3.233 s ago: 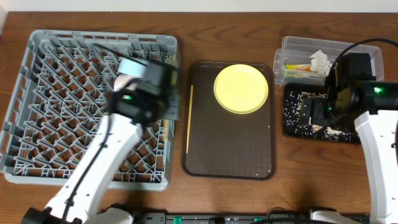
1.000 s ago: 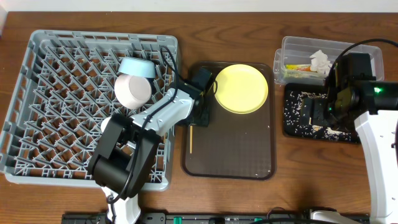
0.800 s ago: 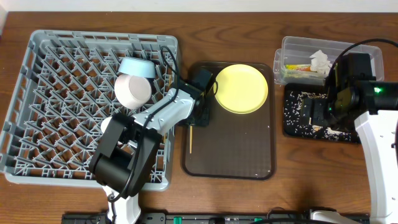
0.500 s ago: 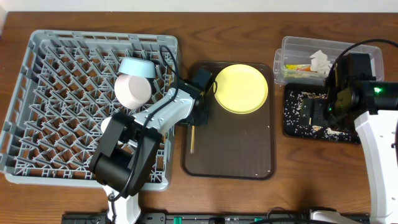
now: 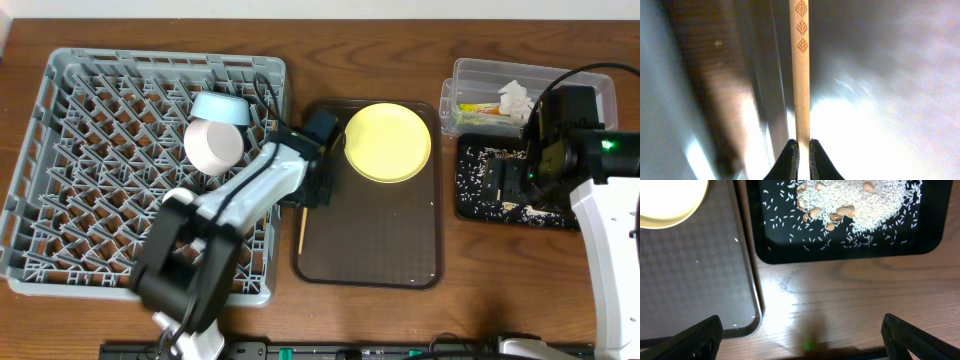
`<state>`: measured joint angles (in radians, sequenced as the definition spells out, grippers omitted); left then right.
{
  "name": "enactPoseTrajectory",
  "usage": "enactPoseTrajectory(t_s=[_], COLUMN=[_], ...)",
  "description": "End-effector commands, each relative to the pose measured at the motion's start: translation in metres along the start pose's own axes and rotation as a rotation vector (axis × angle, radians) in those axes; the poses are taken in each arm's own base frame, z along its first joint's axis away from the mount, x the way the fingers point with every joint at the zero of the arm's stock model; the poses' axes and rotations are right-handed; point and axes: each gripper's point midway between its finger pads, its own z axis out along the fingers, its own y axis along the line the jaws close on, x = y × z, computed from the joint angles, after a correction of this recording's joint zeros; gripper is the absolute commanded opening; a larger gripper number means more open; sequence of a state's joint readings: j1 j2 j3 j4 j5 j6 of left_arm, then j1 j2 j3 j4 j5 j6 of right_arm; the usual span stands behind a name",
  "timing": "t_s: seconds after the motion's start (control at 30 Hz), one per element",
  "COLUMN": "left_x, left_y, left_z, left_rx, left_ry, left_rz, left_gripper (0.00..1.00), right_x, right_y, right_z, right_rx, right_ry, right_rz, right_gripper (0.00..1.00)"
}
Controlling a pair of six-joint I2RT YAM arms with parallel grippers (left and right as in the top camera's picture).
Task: Sort waste into correct bins and load items into the dishwasher
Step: 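Carry the second chopstick into the rack and release it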
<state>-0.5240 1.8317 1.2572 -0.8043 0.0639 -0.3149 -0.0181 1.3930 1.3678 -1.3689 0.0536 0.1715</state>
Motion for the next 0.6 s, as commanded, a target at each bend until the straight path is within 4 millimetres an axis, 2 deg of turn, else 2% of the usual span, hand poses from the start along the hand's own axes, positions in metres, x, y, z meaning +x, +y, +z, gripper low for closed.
enactPoseTrajectory(t_s=[0.0,0.13,0.2,0.27,0.4,0.57], left_x=[-0.029,-0.034,-0.035,-0.035,-0.038,-0.04], left_y=[-0.006,0.01,0.023,0.038,0.071,0.095], left_z=[-0.074,-0.125,-0.144,-0.155,-0.151,-0.121], left_rx=[0.062,0.08,0.079,0.064,0.005,-0.03], left_ry=[-0.217,-0.355,-0.404,-0.433,-0.417,-0.32], left_rz=[0.081,0.05,0.044,0.032,-0.02,-0.08], left_gripper=[0.06,0.06,0.06,0.06,0.06,0.06], right_x=[-0.002,-0.002,-0.003,-0.002,-0.004,-0.004], right_y=[-0.002,-0.002,-0.002,-0.002,-0.001,-0.001], right_z=[-0.002,-0.002,-0.002,-0.002,-0.002,-0.002], right_rx=[0.008,0.008,0.008,0.008,0.007,0.007], right_ry=[-0.009,-0.009,-0.009,-0.009,-0.017,-0.015], right_rz=[-0.01,-0.01,-0.009,-0.01,-0.01,-0.01], right_gripper=[0.99,0.99,0.99,0.99,0.99,0.99])
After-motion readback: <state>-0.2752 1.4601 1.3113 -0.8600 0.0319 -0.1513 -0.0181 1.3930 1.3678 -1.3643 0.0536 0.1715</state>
